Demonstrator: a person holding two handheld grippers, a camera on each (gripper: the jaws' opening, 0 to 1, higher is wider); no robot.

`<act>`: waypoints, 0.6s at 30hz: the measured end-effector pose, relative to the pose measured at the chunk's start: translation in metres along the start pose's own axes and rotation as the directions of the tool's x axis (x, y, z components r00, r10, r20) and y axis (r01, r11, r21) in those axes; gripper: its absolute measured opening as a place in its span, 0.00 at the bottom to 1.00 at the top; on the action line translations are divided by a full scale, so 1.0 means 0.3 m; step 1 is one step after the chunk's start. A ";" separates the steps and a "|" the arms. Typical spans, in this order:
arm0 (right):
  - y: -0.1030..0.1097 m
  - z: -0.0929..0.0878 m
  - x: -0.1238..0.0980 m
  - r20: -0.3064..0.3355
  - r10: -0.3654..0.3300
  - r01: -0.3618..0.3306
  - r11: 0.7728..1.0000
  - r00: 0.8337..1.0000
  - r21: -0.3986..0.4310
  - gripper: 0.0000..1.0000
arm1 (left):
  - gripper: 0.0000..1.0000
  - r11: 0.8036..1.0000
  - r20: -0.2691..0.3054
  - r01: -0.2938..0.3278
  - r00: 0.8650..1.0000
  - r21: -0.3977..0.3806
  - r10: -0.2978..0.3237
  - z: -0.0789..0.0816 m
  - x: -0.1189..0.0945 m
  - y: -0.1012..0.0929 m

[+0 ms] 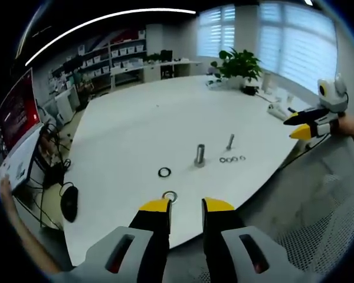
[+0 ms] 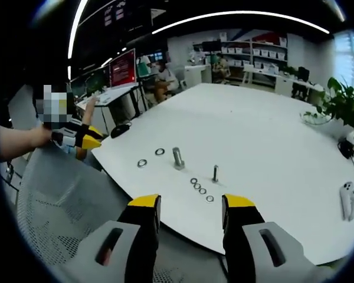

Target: Place the washer onto the threaded stud by aligning its center hole with the stud, sliding it down to the base, and recovering from edge contact or off-axis alignment until the washer reaches the visible bottom stop.

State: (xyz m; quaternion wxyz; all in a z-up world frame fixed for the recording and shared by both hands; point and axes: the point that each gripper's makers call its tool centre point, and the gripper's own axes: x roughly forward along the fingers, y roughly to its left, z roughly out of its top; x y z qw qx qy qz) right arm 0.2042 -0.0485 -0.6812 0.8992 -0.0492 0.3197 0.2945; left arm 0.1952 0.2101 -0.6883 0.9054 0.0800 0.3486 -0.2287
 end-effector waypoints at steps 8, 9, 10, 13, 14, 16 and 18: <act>-0.002 0.003 -0.001 0.005 -0.003 0.003 1.000 1.000 0.005 0.43 | 0.18 1.000 -0.002 -0.006 1.000 -0.006 0.006 -0.002 -0.001 0.007; -0.002 0.003 0.001 0.004 -0.003 0.003 1.000 1.000 0.003 0.43 | 0.18 1.000 -0.004 -0.003 1.000 -0.006 0.003 -0.004 -0.001 0.006; -0.002 0.003 0.001 0.003 -0.003 0.003 1.000 1.000 0.002 0.43 | 0.18 1.000 -0.004 -0.002 1.000 -0.006 0.002 -0.004 0.000 0.007; -0.006 0.001 -0.002 0.004 -0.010 0.010 1.000 1.000 0.002 0.43 | 0.18 1.000 0.001 -0.004 1.000 -0.005 0.004 -0.001 -0.002 0.009; -0.009 0.002 -0.002 0.006 -0.014 0.014 1.000 1.000 0.005 0.43 | 0.18 1.000 0.001 -0.004 1.000 -0.005 0.004 -0.002 -0.001 0.009; -0.009 0.001 -0.002 0.005 -0.014 0.014 1.000 1.000 0.009 0.43 | 0.18 1.000 -0.005 -0.002 1.000 -0.005 0.002 -0.006 0.001 0.008; -0.005 -0.003 -0.001 -0.003 -0.011 0.011 1.000 1.000 0.001 0.43 | 0.18 1.000 -0.012 0.000 1.000 -0.001 0.000 -0.009 0.001 0.005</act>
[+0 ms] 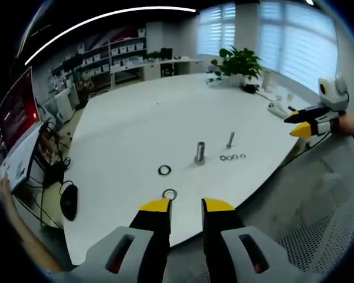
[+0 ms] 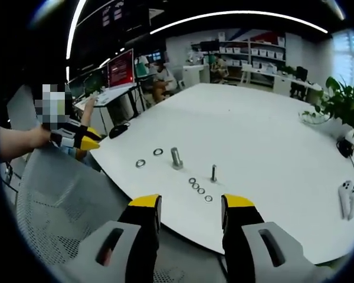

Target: Place the washer onto the threaded stud by aligning its center hole with the stud, sliding it down to the base, and recovering from edge contact or off-axis alignment until the washer reaches the visible bottom stop.

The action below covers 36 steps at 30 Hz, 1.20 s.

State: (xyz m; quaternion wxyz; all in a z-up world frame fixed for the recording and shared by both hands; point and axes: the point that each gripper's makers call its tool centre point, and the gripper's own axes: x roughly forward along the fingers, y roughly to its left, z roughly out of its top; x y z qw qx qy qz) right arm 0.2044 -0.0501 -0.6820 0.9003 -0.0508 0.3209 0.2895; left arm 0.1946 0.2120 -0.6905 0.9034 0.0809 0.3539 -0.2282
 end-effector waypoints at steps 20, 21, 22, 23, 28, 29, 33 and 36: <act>0.008 -0.006 0.002 -0.010 0.015 -0.015 1.000 1.000 -0.004 0.39 | 0.17 1.000 -0.046 -0.007 0.999 -0.005 0.006 -0.029 0.002 0.001; 0.009 -0.005 0.002 -0.009 0.016 -0.016 1.000 1.000 -0.004 0.39 | 0.17 1.000 -0.049 -0.007 0.999 -0.005 0.007 -0.031 0.003 0.001; 0.010 -0.006 0.002 -0.009 0.017 -0.017 1.000 1.000 -0.005 0.39 | 0.17 1.000 -0.053 -0.008 0.999 -0.005 0.008 -0.034 0.004 0.003; 0.010 -0.006 0.002 -0.009 0.017 -0.017 1.000 1.000 -0.005 0.39 | 0.17 1.000 -0.058 -0.010 0.998 -0.008 0.010 -0.039 0.005 0.006; 0.012 -0.006 0.000 -0.008 0.021 -0.021 1.000 1.000 -0.003 0.39 | 0.18 1.000 -0.098 -0.007 0.995 -0.014 0.006 -0.064 0.015 0.002; 0.009 -0.007 -0.001 -0.006 0.020 -0.020 1.000 1.000 0.000 0.39 | 0.19 1.000 -0.106 -0.006 0.994 -0.010 0.005 -0.069 0.015 -0.003; 0.011 -0.004 0.001 -0.007 0.024 -0.024 1.000 1.000 0.003 0.39 | 0.19 1.000 -0.127 -0.013 0.992 0.001 0.013 -0.082 0.017 0.004; 0.012 -0.004 -0.004 -0.005 0.026 -0.026 1.000 1.000 0.006 0.39 | 0.20 1.000 -0.146 -0.012 0.989 0.005 0.013 -0.094 0.020 0.000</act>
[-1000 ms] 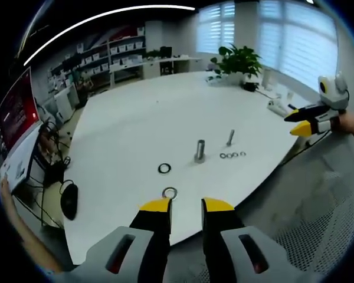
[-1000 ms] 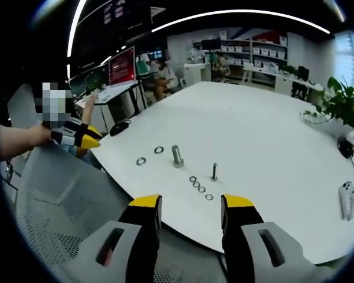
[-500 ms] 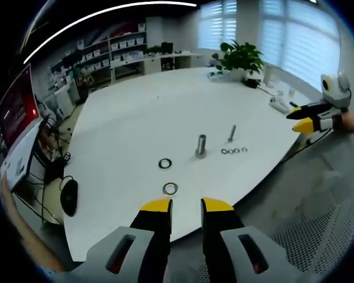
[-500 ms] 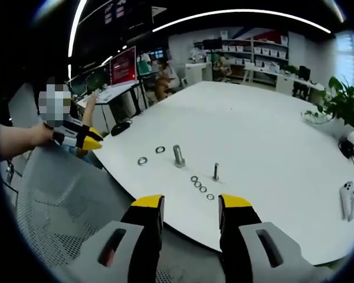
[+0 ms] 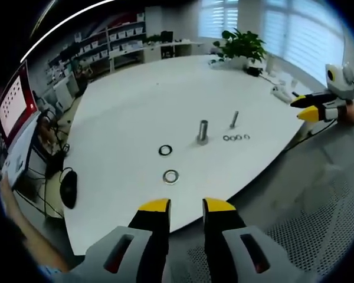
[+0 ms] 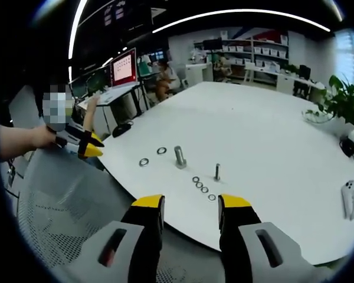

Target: Place the washer onto the threaded stud by aligning its center hole with the stud, sliding it down to the base, and recovering from edge contact or off-axis alignment until the washer reaches the visible bottom stop.

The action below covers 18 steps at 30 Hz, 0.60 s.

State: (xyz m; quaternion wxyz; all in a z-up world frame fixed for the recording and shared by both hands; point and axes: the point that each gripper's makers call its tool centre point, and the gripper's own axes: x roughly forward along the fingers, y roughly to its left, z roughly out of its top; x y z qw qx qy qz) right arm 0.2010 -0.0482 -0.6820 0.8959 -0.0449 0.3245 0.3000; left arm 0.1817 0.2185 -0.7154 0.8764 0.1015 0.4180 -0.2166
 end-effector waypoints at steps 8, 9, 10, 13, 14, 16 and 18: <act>-0.016 0.002 0.001 0.003 -0.009 0.009 1.000 1.000 0.019 0.39 | 0.21 0.999 -0.066 0.012 0.998 0.029 -0.010 -0.032 0.016 -0.011; -0.019 0.001 -0.001 0.005 -0.014 0.014 1.000 1.000 0.022 0.39 | 0.21 0.999 -0.073 0.010 0.997 0.043 -0.007 -0.036 0.016 -0.012; -0.020 -0.002 -0.003 0.005 -0.017 0.016 1.000 1.000 0.021 0.39 | 0.21 0.998 -0.076 0.010 0.997 0.055 -0.005 -0.036 0.015 -0.016; -0.023 -0.007 -0.002 -0.004 -0.022 0.022 1.000 1.000 0.018 0.39 | 0.21 0.997 -0.098 0.039 0.995 0.067 -0.032 -0.042 0.023 -0.030; -0.023 -0.006 -0.001 -0.004 -0.020 0.020 1.000 1.000 0.017 0.39 | 0.21 0.996 -0.108 0.040 0.994 0.075 -0.032 -0.047 0.023 -0.031; -0.022 -0.004 -0.001 -0.004 -0.019 0.019 1.000 1.000 0.014 0.39 | 0.21 0.994 -0.138 0.041 0.990 0.098 -0.028 -0.061 0.025 -0.031; -0.025 -0.002 -0.004 0.004 -0.024 0.024 1.000 1.000 0.013 0.39 | 0.21 0.993 -0.154 0.048 0.988 0.104 -0.031 -0.067 0.029 -0.030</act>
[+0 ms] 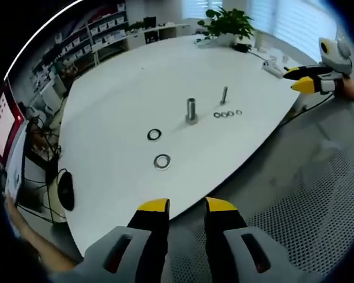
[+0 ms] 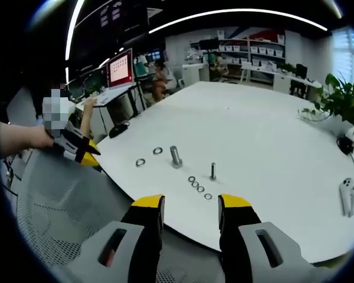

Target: Place the washer onto the threaded stud by aligning its center hole with the stud, sliding it down to the base, and recovering from edge contact or off-axis alignment until the washer reaches the visible bottom stop.

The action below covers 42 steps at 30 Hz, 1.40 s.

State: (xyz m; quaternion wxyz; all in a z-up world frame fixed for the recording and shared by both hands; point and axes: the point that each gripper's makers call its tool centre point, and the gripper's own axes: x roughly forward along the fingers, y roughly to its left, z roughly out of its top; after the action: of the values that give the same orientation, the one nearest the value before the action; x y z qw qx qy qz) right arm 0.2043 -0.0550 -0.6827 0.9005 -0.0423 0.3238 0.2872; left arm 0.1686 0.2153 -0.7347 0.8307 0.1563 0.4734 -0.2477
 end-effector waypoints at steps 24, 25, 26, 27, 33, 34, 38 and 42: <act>-0.003 -0.032 0.012 -0.051 -0.009 0.009 1.000 0.999 -0.015 0.37 | 0.25 0.997 -0.148 0.072 0.986 -0.023 -0.075 0.027 0.252 0.133; -0.002 -0.032 0.013 -0.053 -0.009 0.008 1.000 0.999 -0.016 0.37 | 0.26 0.997 -0.149 0.069 0.986 -0.034 -0.073 0.030 0.264 0.141; -0.003 -0.033 0.012 -0.053 -0.011 0.010 1.000 0.999 -0.016 0.37 | 0.26 0.996 -0.145 0.068 0.986 -0.054 -0.076 0.035 0.277 0.146; -0.004 -0.034 0.012 -0.054 -0.012 0.012 1.000 0.998 -0.014 0.37 | 0.27 0.995 -0.138 0.072 0.987 -0.066 -0.081 0.041 0.284 0.145; -0.006 -0.038 0.011 -0.062 -0.018 0.017 1.000 0.998 -0.014 0.36 | 0.27 0.996 -0.157 0.084 0.984 -0.038 -0.089 0.041 0.325 0.142; -0.007 -0.038 0.010 -0.062 -0.020 0.019 1.000 0.998 -0.013 0.36 | 0.27 0.996 -0.158 0.086 0.983 -0.033 -0.090 0.043 0.330 0.141; -0.008 -0.036 0.009 -0.058 -0.024 0.024 1.000 0.998 -0.009 0.36 | 0.27 0.996 -0.154 0.089 0.984 -0.016 -0.091 0.054 0.349 0.144; -0.008 -0.039 0.008 -0.063 -0.023 0.022 1.000 0.998 -0.013 0.36 | 0.27 0.996 -0.147 0.089 0.985 -0.013 -0.090 0.065 0.373 0.149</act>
State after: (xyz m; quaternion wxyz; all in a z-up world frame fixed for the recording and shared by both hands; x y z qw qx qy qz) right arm 0.2006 -0.0588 -0.6936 0.8927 -0.0606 0.3499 0.2774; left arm 0.2556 0.2131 -0.8205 0.7819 0.1503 0.5409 -0.2711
